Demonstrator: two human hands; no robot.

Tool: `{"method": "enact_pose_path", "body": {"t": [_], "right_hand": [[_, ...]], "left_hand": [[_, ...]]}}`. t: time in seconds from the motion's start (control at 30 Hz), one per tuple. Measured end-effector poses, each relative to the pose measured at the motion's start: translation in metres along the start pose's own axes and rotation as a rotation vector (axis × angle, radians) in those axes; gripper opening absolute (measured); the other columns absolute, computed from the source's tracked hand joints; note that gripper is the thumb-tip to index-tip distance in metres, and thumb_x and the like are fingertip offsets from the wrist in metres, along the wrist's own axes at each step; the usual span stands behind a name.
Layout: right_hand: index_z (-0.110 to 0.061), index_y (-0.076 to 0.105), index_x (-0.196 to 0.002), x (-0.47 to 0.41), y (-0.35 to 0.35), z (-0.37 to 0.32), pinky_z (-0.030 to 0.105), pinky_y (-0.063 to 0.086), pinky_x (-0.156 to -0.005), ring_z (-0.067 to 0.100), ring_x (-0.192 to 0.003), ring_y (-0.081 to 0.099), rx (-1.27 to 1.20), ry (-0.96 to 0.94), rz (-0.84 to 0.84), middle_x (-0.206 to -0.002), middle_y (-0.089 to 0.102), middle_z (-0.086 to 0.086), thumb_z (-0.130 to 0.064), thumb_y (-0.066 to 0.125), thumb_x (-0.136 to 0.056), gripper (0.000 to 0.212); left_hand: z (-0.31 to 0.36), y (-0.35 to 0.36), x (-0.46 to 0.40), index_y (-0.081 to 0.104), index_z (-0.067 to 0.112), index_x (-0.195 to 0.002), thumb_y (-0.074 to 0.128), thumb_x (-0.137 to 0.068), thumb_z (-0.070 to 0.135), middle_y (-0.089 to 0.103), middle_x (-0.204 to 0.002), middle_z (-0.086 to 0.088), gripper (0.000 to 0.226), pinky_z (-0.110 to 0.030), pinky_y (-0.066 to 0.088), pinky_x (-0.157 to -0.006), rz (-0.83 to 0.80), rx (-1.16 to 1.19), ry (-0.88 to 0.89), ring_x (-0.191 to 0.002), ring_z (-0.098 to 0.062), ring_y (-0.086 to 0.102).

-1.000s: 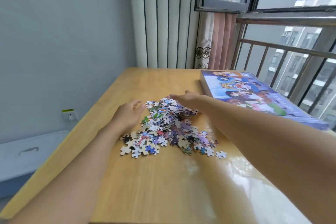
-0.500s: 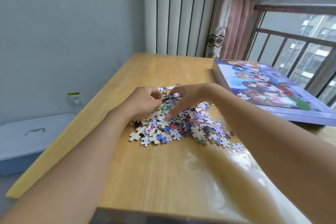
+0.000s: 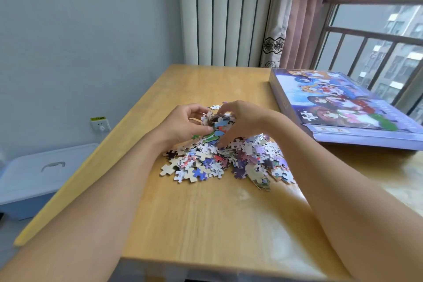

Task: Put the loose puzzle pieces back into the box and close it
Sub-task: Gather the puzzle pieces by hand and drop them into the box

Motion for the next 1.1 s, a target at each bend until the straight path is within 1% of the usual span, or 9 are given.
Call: {"method": "enact_pose_path", "body": {"t": [0.07, 0.17, 0.33, 0.43, 0.5, 0.7, 0.87, 0.97, 1.1], "right_hand": [[-0.027, 0.050, -0.141, 0.003, 0.000, 0.002, 0.031, 0.051, -0.075, 0.022, -0.103, 0.060, -0.053, 0.000, 0.038, -0.135, 0.057, -0.001, -0.044, 0.094, -0.058, 0.096], [-0.023, 0.053, -0.137, 0.008, -0.001, 0.002, 0.028, 0.052, -0.063, 0.019, -0.087, 0.063, -0.170, 0.012, 0.099, -0.120, 0.062, 0.002, -0.031, 0.095, -0.061, 0.086], [-0.011, 0.067, -0.101, 0.007, -0.001, 0.008, 0.034, 0.059, -0.062, 0.023, -0.084, 0.071, -0.376, 0.068, 0.245, -0.095, 0.072, 0.002, -0.020, 0.095, -0.058, 0.052], [-0.009, 0.070, -0.114, 0.009, -0.005, 0.016, 0.023, 0.049, -0.053, 0.020, -0.084, 0.066, -0.499, 0.137, 0.322, -0.099, 0.068, 0.005, -0.020, 0.096, -0.060, 0.061], [-0.007, 0.070, -0.115, 0.011, -0.006, 0.021, 0.020, 0.044, -0.048, 0.019, -0.071, 0.062, -0.627, 0.165, 0.318, -0.088, 0.066, 0.008, -0.016, 0.095, -0.061, 0.059], [-0.006, 0.071, -0.095, 0.024, -0.004, 0.031, 0.038, 0.060, -0.064, 0.027, -0.072, 0.068, -1.015, 0.191, 0.396, -0.083, 0.073, 0.018, -0.001, 0.090, -0.067, 0.034], [0.002, 0.067, -0.099, 0.041, -0.023, 0.031, 0.040, 0.063, -0.072, 0.032, -0.085, 0.072, -1.344, 0.251, 0.285, -0.099, 0.069, 0.021, 0.005, 0.083, -0.073, 0.030], [-0.001, 0.061, -0.087, 0.054, -0.035, 0.037, 0.026, 0.061, -0.058, 0.022, -0.077, 0.064, -1.458, 0.277, 0.158, -0.089, 0.061, 0.016, 0.006, 0.071, -0.086, 0.012], [0.000, 0.061, -0.090, 0.078, -0.057, 0.053, 0.020, 0.058, -0.066, 0.016, -0.077, 0.062, -1.492, 0.286, 0.090, -0.087, 0.061, 0.014, 0.001, 0.063, -0.094, 0.005]], "left_hand": [[0.000, 0.002, 0.000, 0.067, 0.019, -0.116, 0.084, -0.078, 0.006, 0.068, -0.108, 0.003, 0.043, -0.025, 0.055, -0.091, 0.024, -0.021, 0.010, -0.093, -0.016, 0.068], [-0.002, 0.005, -0.004, 0.068, 0.030, -0.107, 0.088, -0.074, 0.015, 0.068, -0.105, 0.007, 0.041, -0.029, 0.053, -0.091, 0.067, -0.045, 0.042, -0.086, -0.008, 0.063], [0.002, 0.015, -0.006, 0.069, 0.028, -0.106, 0.086, -0.076, 0.013, 0.070, -0.105, 0.007, 0.038, -0.018, 0.050, -0.078, 0.131, -0.025, 0.111, -0.084, -0.006, 0.064], [0.004, 0.016, -0.006, 0.069, 0.029, -0.112, 0.080, -0.081, 0.008, 0.070, -0.108, 0.010, 0.039, -0.017, 0.050, -0.083, 0.158, -0.069, 0.145, -0.099, -0.002, 0.064], [0.002, 0.016, -0.006, 0.069, 0.027, -0.115, 0.071, -0.083, 0.001, 0.070, -0.111, 0.010, 0.041, -0.028, 0.054, -0.093, 0.173, -0.085, 0.161, -0.106, -0.004, 0.064], [0.011, 0.016, 0.000, 0.068, 0.033, -0.115, 0.063, -0.082, -0.004, 0.068, -0.116, 0.017, 0.050, -0.031, 0.046, -0.103, 0.246, -0.188, 0.247, -0.115, 0.004, 0.058], [0.036, 0.030, 0.007, 0.068, 0.029, -0.120, 0.071, -0.077, 0.007, 0.067, -0.117, 0.015, 0.048, -0.026, 0.048, -0.097, 0.250, -0.183, 0.360, -0.112, 0.002, 0.059], [0.050, 0.050, 0.004, 0.064, 0.032, -0.122, 0.076, -0.078, 0.003, 0.064, -0.120, 0.015, 0.054, -0.025, 0.050, -0.095, 0.147, -0.259, 0.388, -0.115, 0.002, 0.057], [0.070, 0.075, -0.002, 0.053, 0.036, -0.133, 0.086, -0.074, 0.019, 0.055, -0.128, 0.016, 0.070, -0.030, 0.048, -0.101, -0.022, -0.389, 0.390, -0.121, -0.003, 0.051]]}}
Point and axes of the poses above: each hand's wrist, its own x-axis away from the middle knuckle, its own y-axis out of the palm, z = x × y, the point moved 2 cm from there along -x, towards the middle knuckle
